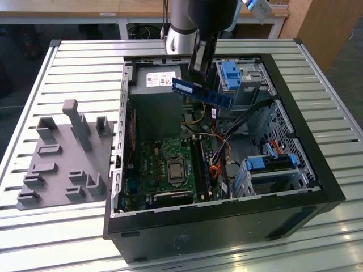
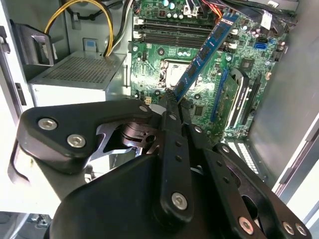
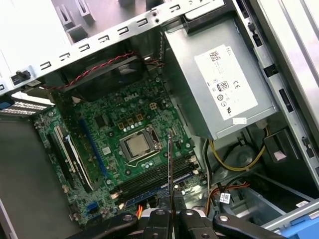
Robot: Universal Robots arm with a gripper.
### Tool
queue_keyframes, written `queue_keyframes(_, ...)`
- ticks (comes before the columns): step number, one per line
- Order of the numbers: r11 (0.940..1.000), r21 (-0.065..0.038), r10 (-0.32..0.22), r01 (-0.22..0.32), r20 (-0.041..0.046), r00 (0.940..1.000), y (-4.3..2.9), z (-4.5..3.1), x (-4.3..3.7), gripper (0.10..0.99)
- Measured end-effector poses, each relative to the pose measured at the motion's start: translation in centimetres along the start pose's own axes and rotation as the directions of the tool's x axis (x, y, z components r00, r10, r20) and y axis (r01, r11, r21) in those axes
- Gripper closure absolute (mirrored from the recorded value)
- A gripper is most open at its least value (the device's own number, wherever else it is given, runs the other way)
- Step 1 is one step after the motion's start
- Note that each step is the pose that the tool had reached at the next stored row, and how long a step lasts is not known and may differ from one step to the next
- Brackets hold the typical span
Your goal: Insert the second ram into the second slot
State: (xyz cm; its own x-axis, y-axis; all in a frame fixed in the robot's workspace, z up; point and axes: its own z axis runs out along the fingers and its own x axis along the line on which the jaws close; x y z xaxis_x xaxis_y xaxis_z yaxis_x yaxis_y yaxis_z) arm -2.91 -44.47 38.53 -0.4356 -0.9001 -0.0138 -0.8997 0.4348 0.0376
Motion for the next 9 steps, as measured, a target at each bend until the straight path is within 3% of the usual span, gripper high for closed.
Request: queue_keyframes(9, 0.9985, 0.001, 0.055, -0.055, 0.0015, 0.9985, 0.0, 0.0, 0.0, 0.949)
